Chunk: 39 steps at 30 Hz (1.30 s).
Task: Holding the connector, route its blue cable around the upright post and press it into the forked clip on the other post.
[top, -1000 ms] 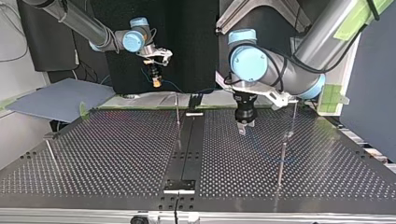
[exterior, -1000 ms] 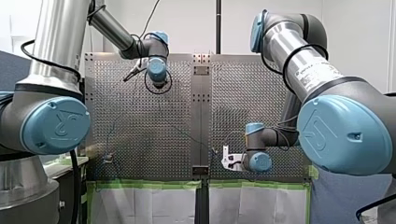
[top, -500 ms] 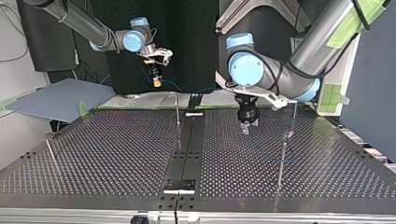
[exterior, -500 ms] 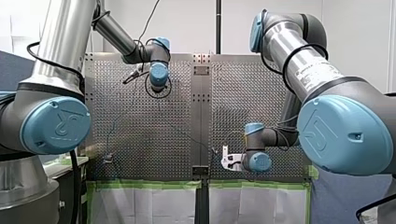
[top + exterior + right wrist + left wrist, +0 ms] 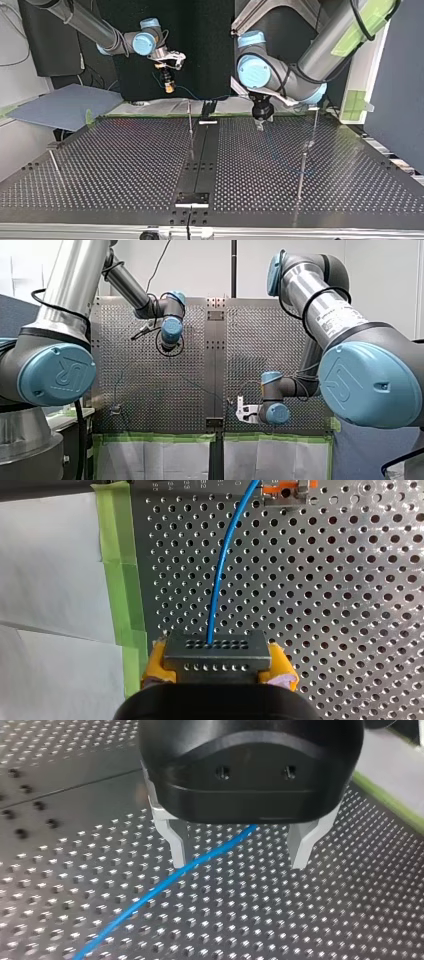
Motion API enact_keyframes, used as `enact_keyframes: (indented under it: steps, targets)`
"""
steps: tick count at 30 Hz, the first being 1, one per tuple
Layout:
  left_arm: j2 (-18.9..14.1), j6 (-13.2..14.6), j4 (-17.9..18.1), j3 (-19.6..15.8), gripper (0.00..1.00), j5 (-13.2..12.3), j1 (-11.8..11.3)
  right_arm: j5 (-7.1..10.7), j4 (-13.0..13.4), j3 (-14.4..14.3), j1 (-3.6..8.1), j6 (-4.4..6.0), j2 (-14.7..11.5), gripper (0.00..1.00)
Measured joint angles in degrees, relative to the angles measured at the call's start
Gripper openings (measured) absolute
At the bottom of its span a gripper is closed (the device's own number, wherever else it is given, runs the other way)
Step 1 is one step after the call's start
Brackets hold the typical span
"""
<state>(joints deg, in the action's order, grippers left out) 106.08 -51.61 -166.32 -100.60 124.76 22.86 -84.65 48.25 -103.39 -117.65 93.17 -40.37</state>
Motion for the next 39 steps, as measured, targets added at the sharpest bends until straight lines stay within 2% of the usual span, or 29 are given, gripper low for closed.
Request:
enact_keyframes:
  steps: [5,10,15,23,29,39]
  targets:
    - [0.81,-1.91,0.36,-0.33,0.98,0.27,0.01,0.00,-0.01,0.01,-0.07,0.01,0.01,0.00]
    - [1.97,-2.55,0.49,-1.18,0.98,0.00,0.20,0.00,0.14,0.04,-0.09,0.01,0.01,0.00]
    - [2.23,-2.62,1.62,-2.82,0.98,-0.91,0.52,0.00,0.37,0.06,-0.09,0.05,0.01,0.00]
    - [2.42,-2.47,2.01,-4.01,0.98,-1.02,1.60,0.00,0.57,0.02,-0.09,0.07,0.01,0.00]
    - [4.56,-0.98,2.31,-4.42,0.98,-0.25,3.02,0.00,0.52,0.01,-0.10,0.08,0.00,0.00]
    - [5.89,-1.91,4.40,-4.43,0.98,-0.51,3.78,0.00,0.23,0.04,-0.27,0.01,-0.01,0.00]
